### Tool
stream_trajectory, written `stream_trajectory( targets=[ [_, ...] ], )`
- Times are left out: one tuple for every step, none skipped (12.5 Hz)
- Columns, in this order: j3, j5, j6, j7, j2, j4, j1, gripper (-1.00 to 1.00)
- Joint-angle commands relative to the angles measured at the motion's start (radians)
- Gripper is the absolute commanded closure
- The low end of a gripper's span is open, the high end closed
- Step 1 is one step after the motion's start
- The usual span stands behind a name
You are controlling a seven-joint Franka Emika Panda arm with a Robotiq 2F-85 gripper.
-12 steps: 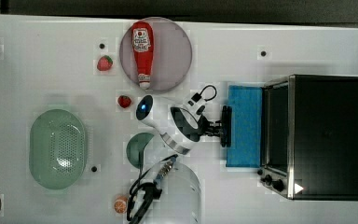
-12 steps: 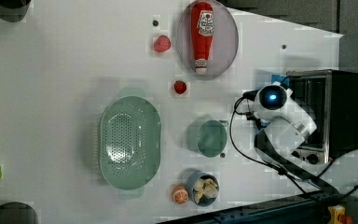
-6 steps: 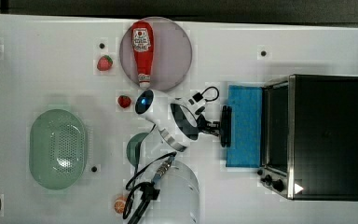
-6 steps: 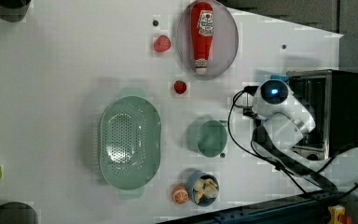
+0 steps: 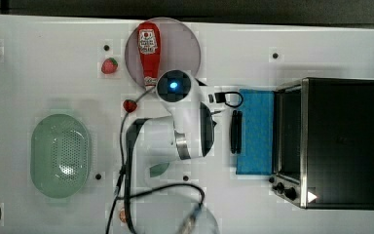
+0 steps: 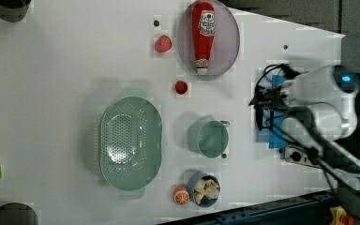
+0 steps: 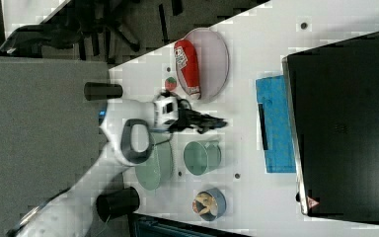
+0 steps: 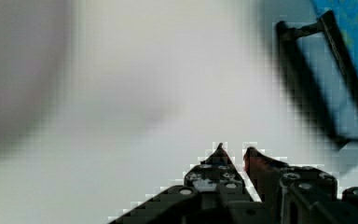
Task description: Flap open oven.
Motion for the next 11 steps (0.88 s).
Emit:
stream_trajectory(
  targets=[
    [-0.008,0.192,-0.001,0.037,-0.149,0.040,-0.015,0.65],
    [-0.011,0.242,-0.020,0.041,-0.187,0.053,-0.017,0.65],
    [-0.015,0.258,-0.052,0.047,-0.221,0.071,-0.017,0.65],
    [-0.019,0.258,-0.100,0.058,-0.256,0.093,-0.017,0.65],
    [-0.020,0.257,-0.168,0.067,-0.291,0.121,-0.017,0.65],
    [-0.020,0.257,-0.257,0.073,-0.321,0.153,-0.017,0.65],
    [-0.021,0.256,-0.347,0.093,-0.347,0.188,-0.018,0.65],
    [-0.024,0.247,-0.412,0.124,-0.369,0.228,-0.019,0.65],
    [-0.026,0.224,-0.480,0.160,-0.384,0.265,-0.020,0.65],
    [-0.025,0.193,-0.561,0.179,-0.397,0.296,-0.020,0.65],
    [-0.021,0.168,-0.621,0.179,-0.406,0.323,-0.019,0.65]
  ],
)
